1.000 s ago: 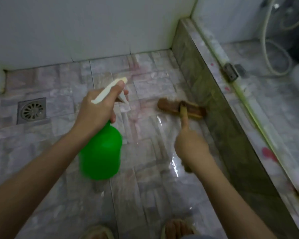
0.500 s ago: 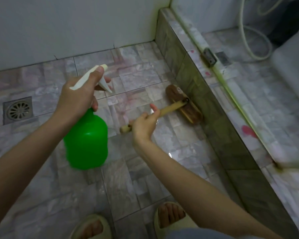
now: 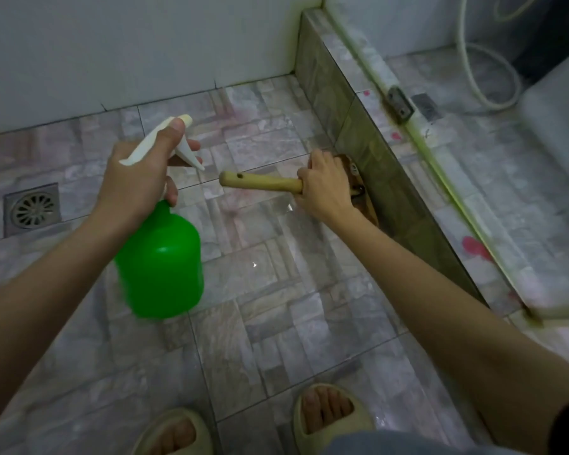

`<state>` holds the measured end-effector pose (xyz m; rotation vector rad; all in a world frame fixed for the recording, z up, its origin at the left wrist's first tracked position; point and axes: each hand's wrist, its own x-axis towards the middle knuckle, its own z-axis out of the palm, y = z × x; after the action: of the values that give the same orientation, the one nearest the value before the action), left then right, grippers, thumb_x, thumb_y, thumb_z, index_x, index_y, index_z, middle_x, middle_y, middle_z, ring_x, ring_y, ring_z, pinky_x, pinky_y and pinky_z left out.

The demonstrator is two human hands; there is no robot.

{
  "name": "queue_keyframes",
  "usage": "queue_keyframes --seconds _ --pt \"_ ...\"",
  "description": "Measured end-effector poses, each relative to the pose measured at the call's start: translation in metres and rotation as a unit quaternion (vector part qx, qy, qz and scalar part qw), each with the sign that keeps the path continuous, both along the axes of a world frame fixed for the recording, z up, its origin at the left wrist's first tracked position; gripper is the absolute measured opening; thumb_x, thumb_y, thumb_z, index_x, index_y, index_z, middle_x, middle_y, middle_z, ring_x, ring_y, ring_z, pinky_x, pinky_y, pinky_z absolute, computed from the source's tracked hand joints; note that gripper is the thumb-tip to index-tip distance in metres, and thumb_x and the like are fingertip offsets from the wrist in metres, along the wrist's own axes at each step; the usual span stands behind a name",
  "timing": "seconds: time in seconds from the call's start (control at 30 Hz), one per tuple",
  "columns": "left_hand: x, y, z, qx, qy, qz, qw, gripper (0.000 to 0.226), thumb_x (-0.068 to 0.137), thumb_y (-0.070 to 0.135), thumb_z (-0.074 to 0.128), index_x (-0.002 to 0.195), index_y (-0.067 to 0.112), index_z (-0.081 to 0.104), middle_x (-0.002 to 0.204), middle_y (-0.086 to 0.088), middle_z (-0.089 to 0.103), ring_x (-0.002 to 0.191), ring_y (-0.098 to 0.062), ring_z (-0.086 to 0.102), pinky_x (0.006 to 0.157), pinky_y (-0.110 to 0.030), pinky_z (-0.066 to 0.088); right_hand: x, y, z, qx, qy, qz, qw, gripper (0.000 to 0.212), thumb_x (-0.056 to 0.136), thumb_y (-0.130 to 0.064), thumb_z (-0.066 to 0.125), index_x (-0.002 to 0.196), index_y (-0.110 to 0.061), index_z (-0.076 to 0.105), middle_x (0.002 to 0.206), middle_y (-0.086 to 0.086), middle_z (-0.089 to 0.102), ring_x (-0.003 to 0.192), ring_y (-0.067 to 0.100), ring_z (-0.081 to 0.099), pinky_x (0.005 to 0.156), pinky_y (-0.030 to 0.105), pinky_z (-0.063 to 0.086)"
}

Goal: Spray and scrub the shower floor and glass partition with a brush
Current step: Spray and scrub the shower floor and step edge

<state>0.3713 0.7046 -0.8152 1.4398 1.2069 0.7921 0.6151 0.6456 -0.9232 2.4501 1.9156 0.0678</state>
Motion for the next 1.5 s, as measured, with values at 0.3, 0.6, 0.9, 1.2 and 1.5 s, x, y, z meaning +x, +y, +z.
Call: queue_keyframes --seconds 0.3,0.6,0.9,1.2,1.5 --pt "0.008 -0.005 -0.007 -0.024 0.001 -0.01 1.0 0.033 0.077 0.073 0.057 0.087 0.046 0.073 0.103 0.008 0.08 0.065 -0.038 0.058 0.043 -0.022 0.044 0.005 -0.115 -0.028 0.112 0.13 0.013 0.985 0.035 0.058 -0.044 0.041 0.05 -0.015 0.059 0.042 0.005 0.055 0.035 0.026 0.055 0.04 0.019 0.034" --pt "0.006 0.001 -0.007 -0.016 -0.008 -0.013 1.0 0.037 0.081 0.068 0.056 0.104 0.044 0.071 0.098 0.009 0.08 0.052 -0.026 0.054 0.041 -0.023 0.043 -0.003 -0.184 -0.028 0.146 0.181 0.009 0.973 0.033 0.065 -0.043 0.058 0.046 -0.017 0.051 0.042 0.001 0.05 0.035 0.021 0.05 0.037 0.022 0.034" --pt "0.003 0.018 -0.015 -0.026 -0.003 0.009 1.0 0.032 0.081 0.067 0.056 0.098 0.045 0.071 0.108 0.004 0.078 0.07 -0.033 0.061 0.041 -0.021 0.043 0.02 -0.043 -0.026 0.133 0.15 -0.011 0.98 0.036 0.058 -0.044 0.042 0.053 -0.014 0.061 0.044 0.007 0.056 0.038 0.031 0.056 0.039 0.025 0.041" --pt "0.004 0.049 -0.015 -0.019 -0.032 0.046 0.998 0.026 0.072 0.071 0.058 0.07 0.053 0.076 0.095 0.008 0.079 0.045 -0.018 0.052 0.042 -0.023 0.041 0.037 0.059 -0.023 0.155 0.126 -0.024 0.98 0.044 0.063 -0.047 0.041 0.06 -0.011 0.065 0.055 0.016 0.062 0.048 0.036 0.059 0.046 0.029 0.039" --pt "0.001 0.095 -0.016 -0.019 -0.045 0.075 0.996 0.025 0.074 0.072 0.057 0.076 0.056 0.076 0.104 0.008 0.079 0.057 -0.023 0.058 0.044 -0.023 0.043 0.042 0.108 -0.022 0.134 0.123 -0.012 0.983 0.044 0.068 -0.048 0.044 0.064 -0.011 0.067 0.059 0.016 0.063 0.054 0.036 0.061 0.049 0.028 0.034"
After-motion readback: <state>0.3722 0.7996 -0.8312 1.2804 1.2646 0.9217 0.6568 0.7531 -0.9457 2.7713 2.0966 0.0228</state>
